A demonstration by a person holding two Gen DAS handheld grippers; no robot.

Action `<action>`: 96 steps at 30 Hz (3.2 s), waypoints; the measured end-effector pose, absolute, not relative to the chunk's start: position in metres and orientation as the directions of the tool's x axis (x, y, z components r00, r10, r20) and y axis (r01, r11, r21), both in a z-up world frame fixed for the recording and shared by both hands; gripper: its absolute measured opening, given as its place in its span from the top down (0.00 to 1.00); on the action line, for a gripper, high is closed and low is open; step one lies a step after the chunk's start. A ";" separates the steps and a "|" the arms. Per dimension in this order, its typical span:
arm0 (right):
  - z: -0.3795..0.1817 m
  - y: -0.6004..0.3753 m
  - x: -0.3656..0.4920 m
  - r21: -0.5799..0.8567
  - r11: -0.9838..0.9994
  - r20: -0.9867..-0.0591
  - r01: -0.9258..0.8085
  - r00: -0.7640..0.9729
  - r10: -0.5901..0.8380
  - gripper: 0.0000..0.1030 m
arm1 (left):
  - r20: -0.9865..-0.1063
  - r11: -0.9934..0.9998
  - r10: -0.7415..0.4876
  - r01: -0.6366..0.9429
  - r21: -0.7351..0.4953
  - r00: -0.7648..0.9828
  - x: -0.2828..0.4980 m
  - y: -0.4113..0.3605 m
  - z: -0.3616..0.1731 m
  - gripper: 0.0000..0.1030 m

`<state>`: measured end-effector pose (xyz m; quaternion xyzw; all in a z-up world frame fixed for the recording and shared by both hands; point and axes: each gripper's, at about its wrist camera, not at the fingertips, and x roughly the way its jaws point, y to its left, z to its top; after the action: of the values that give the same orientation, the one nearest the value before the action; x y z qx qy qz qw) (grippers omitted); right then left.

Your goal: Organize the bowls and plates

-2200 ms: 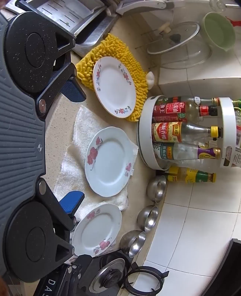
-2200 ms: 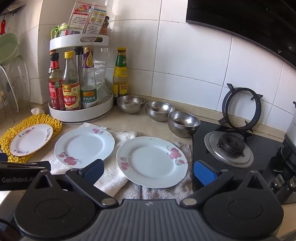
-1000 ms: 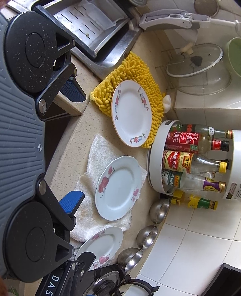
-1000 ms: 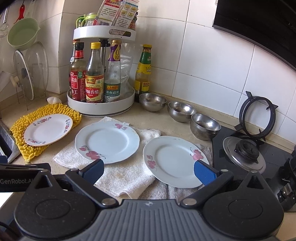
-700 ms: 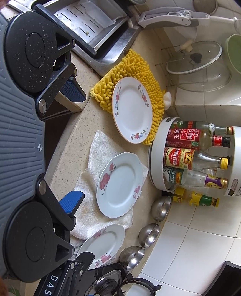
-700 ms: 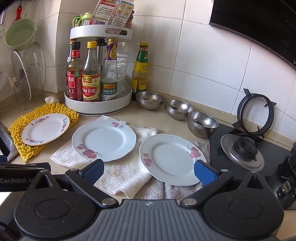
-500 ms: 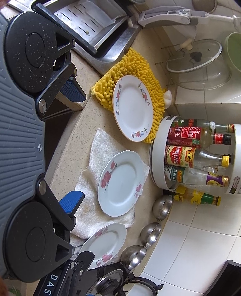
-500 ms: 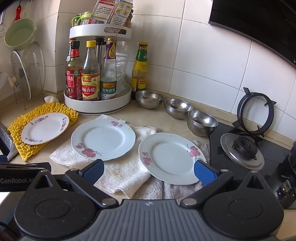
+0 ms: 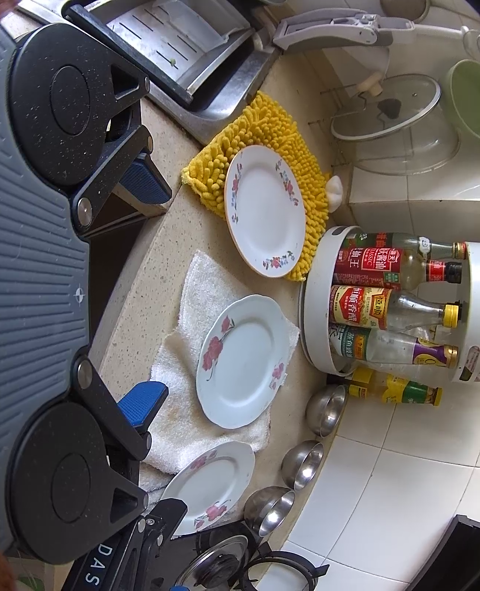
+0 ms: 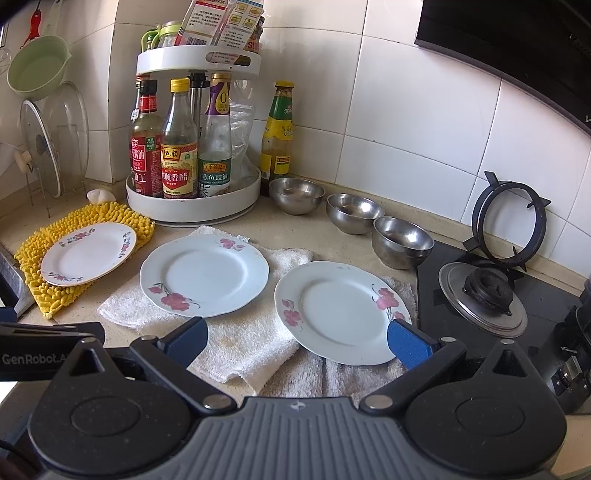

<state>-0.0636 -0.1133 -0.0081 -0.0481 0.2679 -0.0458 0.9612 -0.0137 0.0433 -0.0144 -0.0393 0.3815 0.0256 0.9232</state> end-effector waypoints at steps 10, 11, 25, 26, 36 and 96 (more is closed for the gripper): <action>-0.008 -0.110 -0.061 -0.124 0.990 -0.515 0.072 0.848 -0.126 0.00 | -0.710 0.996 0.011 -0.071 -0.056 0.704 -0.011 0.044 -0.016 0.00; -0.007 -0.110 -0.060 -0.124 0.990 -0.515 0.073 0.848 -0.127 0.00 | -0.710 0.996 0.011 -0.072 -0.055 0.704 -0.011 0.043 -0.016 0.00; -0.009 -0.109 -0.058 -0.132 0.987 -0.526 0.096 0.837 -0.152 0.00 | -0.714 0.996 -0.007 -0.056 -0.065 0.701 -0.005 0.047 -0.017 0.00; -0.009 -0.109 -0.058 -0.134 0.986 -0.527 0.097 0.836 -0.154 0.00 | -0.714 0.996 -0.008 -0.055 -0.065 0.700 -0.005 0.047 -0.017 0.00; -0.010 -0.125 -0.049 -0.131 0.984 -0.538 0.121 0.825 -0.173 0.00 | -0.731 0.996 -0.044 -0.022 -0.081 0.681 0.003 0.037 -0.023 0.00; -0.085 -0.268 0.041 0.292 0.900 -0.730 0.325 0.683 -0.009 0.30 | -0.822 0.612 -0.399 0.785 0.090 0.406 0.192 -0.170 -0.085 0.02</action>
<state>0.0408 -0.2676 -0.0846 0.2037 0.3871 -0.0934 0.8944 0.1917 -0.1702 -0.0848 0.2405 0.4016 -0.3687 0.8031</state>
